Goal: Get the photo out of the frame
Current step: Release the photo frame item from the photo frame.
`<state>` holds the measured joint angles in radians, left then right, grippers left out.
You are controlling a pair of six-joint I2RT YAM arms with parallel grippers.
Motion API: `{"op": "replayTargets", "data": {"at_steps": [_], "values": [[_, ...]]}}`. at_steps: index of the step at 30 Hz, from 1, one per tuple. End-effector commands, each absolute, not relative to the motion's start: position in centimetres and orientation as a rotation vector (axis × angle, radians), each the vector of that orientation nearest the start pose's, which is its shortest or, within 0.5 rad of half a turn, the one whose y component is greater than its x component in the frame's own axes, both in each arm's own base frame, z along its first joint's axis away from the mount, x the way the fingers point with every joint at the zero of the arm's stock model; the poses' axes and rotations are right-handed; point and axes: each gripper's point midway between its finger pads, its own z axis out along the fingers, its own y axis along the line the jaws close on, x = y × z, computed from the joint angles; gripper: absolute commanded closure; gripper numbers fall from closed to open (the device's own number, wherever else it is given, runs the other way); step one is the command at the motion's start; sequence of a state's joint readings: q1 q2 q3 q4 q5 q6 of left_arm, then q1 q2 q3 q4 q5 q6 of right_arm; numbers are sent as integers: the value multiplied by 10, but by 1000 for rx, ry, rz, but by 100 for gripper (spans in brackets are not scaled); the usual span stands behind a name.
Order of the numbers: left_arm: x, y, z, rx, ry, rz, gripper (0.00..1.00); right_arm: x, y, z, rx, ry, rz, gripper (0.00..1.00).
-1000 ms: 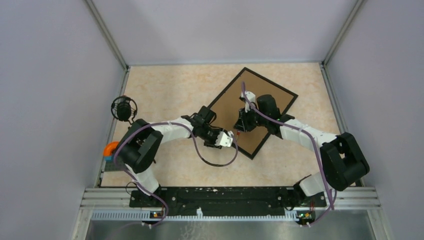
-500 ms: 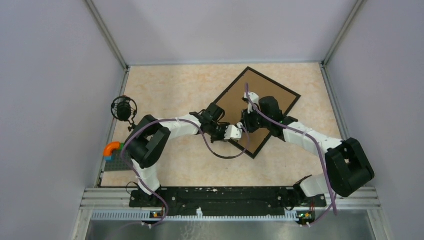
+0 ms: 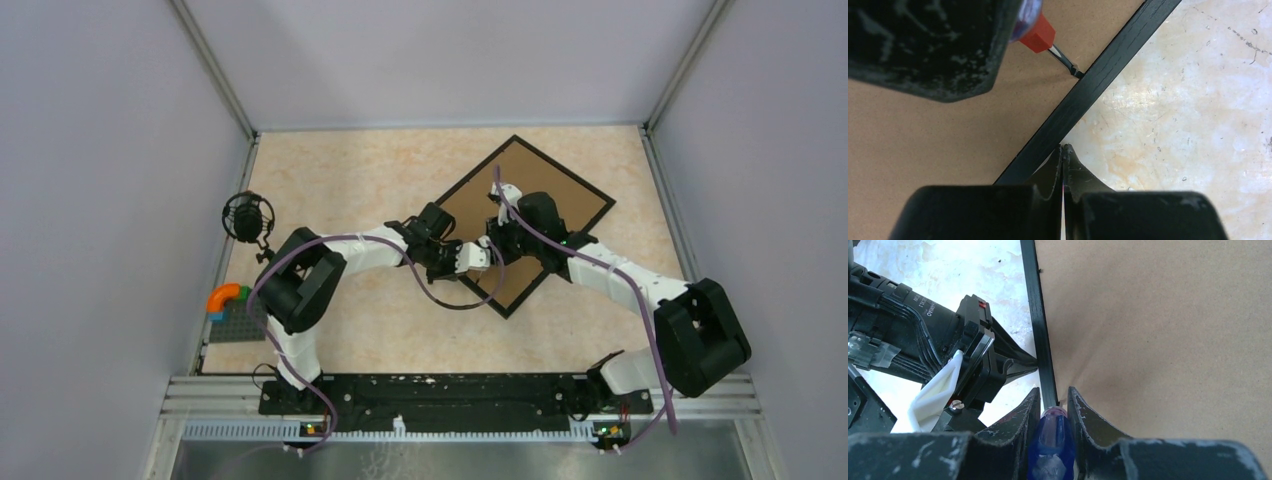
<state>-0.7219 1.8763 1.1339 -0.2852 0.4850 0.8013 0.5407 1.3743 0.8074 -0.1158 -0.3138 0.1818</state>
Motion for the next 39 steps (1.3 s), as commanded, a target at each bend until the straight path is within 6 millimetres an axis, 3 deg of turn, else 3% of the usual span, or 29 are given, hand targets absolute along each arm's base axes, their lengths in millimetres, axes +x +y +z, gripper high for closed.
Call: {"op": "replayTargets", "data": {"at_steps": [1, 5, 10, 13, 25, 34, 39], "values": [[337, -301, -10, 1753, 1814, -269, 100, 183, 266, 96, -662, 2536, 1133, 100], [328, -302, -6, 1791, 1763, -313, 98, 188, 264, 92, -639, 2549, 1103, 100], [286, -318, 33, 1892, 1466, -543, 65, 200, 255, 82, -568, 2571, 1027, 100], [267, -326, 48, 1926, 1296, -621, 57, 204, 250, 77, -534, 2584, 1017, 100], [248, -347, 33, 2150, 832, -446, 50, 207, 243, 68, -498, 2595, 979, 100], [256, -362, 37, 2118, 882, -389, 52, 212, 240, 67, -412, 2600, 1003, 100], [276, -372, 28, 2044, 1083, -334, 62, 211, 245, 74, -394, 2617, 1043, 100]]}}
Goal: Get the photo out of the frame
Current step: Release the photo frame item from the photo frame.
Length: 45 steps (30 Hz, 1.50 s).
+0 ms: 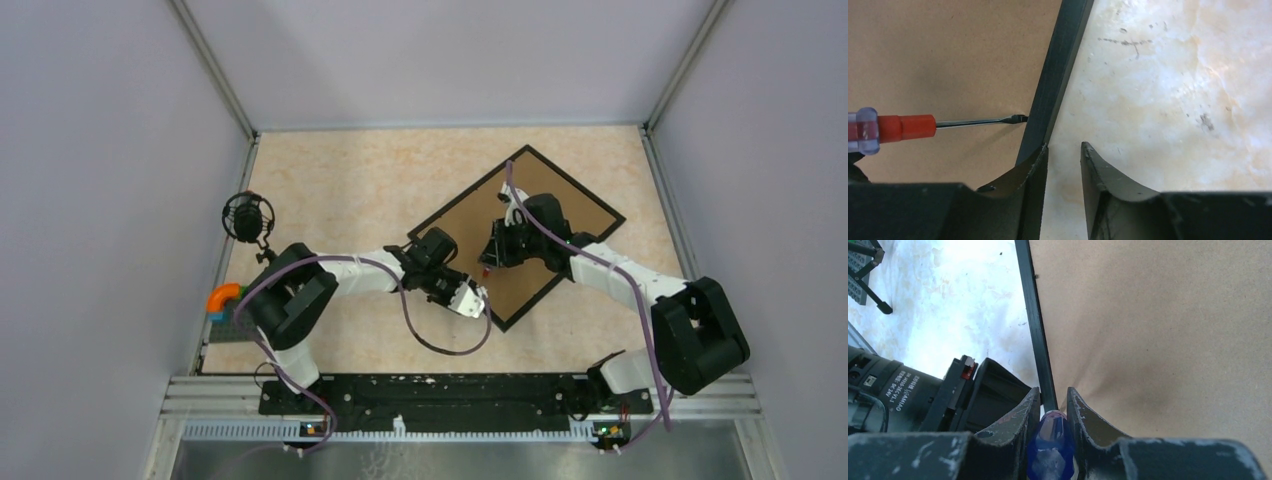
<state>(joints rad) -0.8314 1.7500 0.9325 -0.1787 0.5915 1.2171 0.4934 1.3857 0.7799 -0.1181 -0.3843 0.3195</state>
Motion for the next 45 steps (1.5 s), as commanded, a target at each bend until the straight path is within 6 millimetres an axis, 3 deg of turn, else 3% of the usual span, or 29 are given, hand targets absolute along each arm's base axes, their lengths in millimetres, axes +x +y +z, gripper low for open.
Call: {"op": "replayTargets", "data": {"at_steps": [1, 7, 12, 18, 21, 26, 29, 34, 42, 45], "values": [[281, -372, 25, 2022, 1133, -317, 64, 212, 245, 75, -395, 2617, 1044, 100], [302, -370, 3, 1955, 1313, -218, 71, 224, 237, 72, -330, 2662, 1087, 100], [318, -376, -2, 1886, 1406, -169, 79, 233, 225, 72, -284, 2666, 1076, 100], [324, -372, -12, 1862, 1463, -131, 80, 292, 191, 91, -233, 2581, 943, 100], [321, -383, -7, 1845, 1490, -212, 77, 314, 174, 100, -209, 2543, 891, 100], [283, -411, 23, 1932, 1301, -456, 62, 321, 156, 105, -202, 2521, 854, 100], [272, -400, 41, 2028, 1228, -565, 53, 322, 151, 111, -184, 2495, 842, 100], [291, -389, 60, 2094, 1153, -563, 41, 328, 145, 124, -130, 2446, 823, 100], [320, -405, 47, 2161, 1092, -558, 36, 331, 134, 114, 85, 2433, 890, 100], [325, -408, 33, 2188, 1059, -539, 37, 333, 127, 105, 165, 2435, 935, 100]]}}
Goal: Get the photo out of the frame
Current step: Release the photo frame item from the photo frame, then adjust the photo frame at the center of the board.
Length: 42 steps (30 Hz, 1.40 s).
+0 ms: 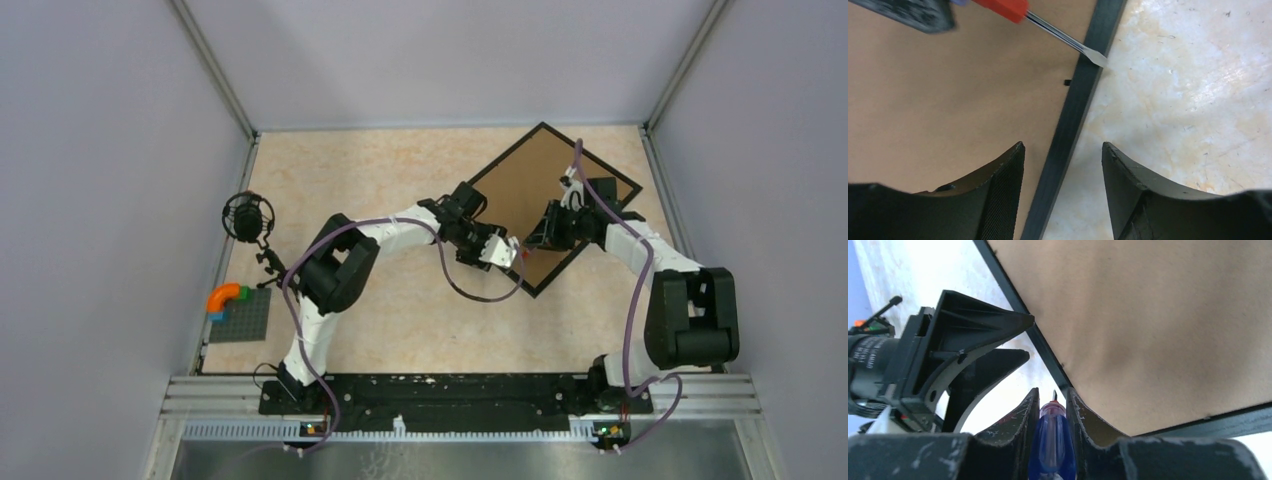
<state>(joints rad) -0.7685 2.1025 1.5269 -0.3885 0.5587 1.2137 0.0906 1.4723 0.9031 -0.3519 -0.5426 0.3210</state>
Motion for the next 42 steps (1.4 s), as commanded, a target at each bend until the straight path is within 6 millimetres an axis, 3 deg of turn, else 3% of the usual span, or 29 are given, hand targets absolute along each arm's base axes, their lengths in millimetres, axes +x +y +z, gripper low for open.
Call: {"op": "replayTargets", "data": {"at_steps": [1, 4, 6, 11, 17, 20, 23, 25, 29, 33, 38, 42], "values": [[325, -407, 27, 2204, 1060, -539, 39, 335, 125, 105, 180, 2431, 948, 100], [326, -401, 12, 2262, 1084, -524, 48, 337, 121, 107, 176, 2421, 973, 100], [321, -393, 1, 2309, 1125, -542, 61, 338, 122, 110, 161, 2416, 981, 100], [280, -373, -4, 2356, 1262, -686, 82, 339, 122, 117, 131, 2401, 985, 100], [241, -369, -17, 2243, 1533, -728, 91, 340, 111, 114, 136, 2388, 990, 100], [240, -372, -22, 2155, 1666, -750, 95, 342, 111, 114, 139, 2377, 1035, 100], [238, -379, -14, 2059, 1742, -789, 96, 344, 116, 121, 118, 2362, 1092, 100], [236, -384, 3, 1973, 1740, -835, 84, 344, 119, 127, 104, 2351, 1123, 100], [242, -396, 65, 1745, 1635, -916, 59, 337, 123, 137, 80, 2346, 1167, 100], [255, -402, 104, 1568, 1647, -916, 43, 321, 130, 144, 62, 2351, 1219, 100], [256, -419, 117, 1499, 1671, -998, 23, 302, 141, 149, 34, 2351, 1224, 100], [262, -430, 121, 1452, 1670, -1003, 23, 289, 153, 154, 27, 2347, 1279, 100]]}}
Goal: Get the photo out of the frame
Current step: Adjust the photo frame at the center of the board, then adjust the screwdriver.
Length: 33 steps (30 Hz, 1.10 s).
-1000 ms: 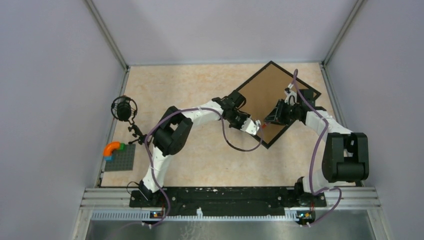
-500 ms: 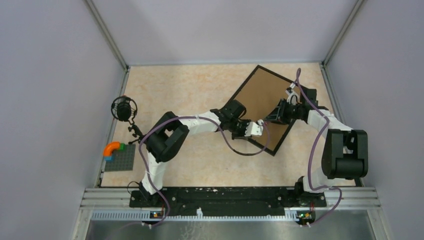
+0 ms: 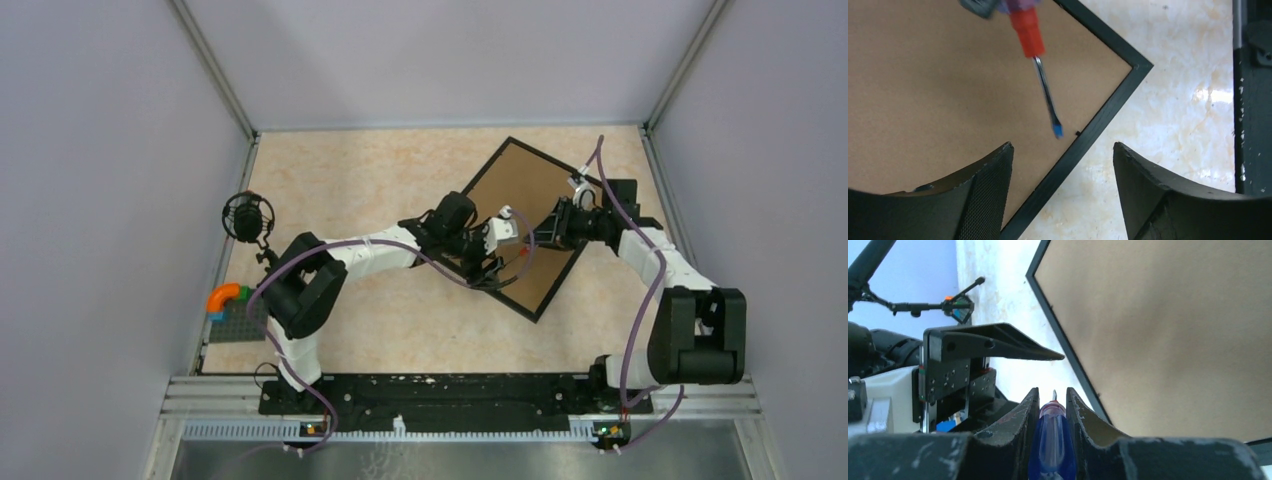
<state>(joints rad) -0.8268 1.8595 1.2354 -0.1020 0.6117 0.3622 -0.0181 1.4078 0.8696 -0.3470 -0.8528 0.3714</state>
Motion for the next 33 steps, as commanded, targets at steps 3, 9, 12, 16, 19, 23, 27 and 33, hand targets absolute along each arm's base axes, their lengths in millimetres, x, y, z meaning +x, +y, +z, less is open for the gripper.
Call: {"op": "replayTargets", "data": {"at_steps": [3, 9, 12, 16, 19, 23, 27, 33], "values": [[272, -442, 125, 1402, 1668, -987, 30, 277, 162, 155, 3, 2355, 1317, 99], [267, -456, 126, 1398, 1668, -1039, 60, 263, 170, 157, -67, 2369, 1364, 88], [256, -456, 128, 1458, 1613, -1074, 85, 260, 168, 157, -139, 2401, 1353, 76], [250, -450, 126, 1513, 1565, -1054, 100, 254, 168, 160, -226, 2439, 1375, 63], [246, -448, 125, 1553, 1536, -1051, 100, 247, 170, 162, -275, 2454, 1436, 57], [246, -449, 124, 1573, 1512, -1037, 100, 242, 171, 162, -320, 2464, 1470, 55], [247, -447, 117, 1566, 1583, -1035, 100, 239, 172, 160, -333, 2487, 1454, 62], [241, -444, 117, 1594, 1533, -1040, 90, 242, 166, 153, -379, 2498, 1368, 100]]}}
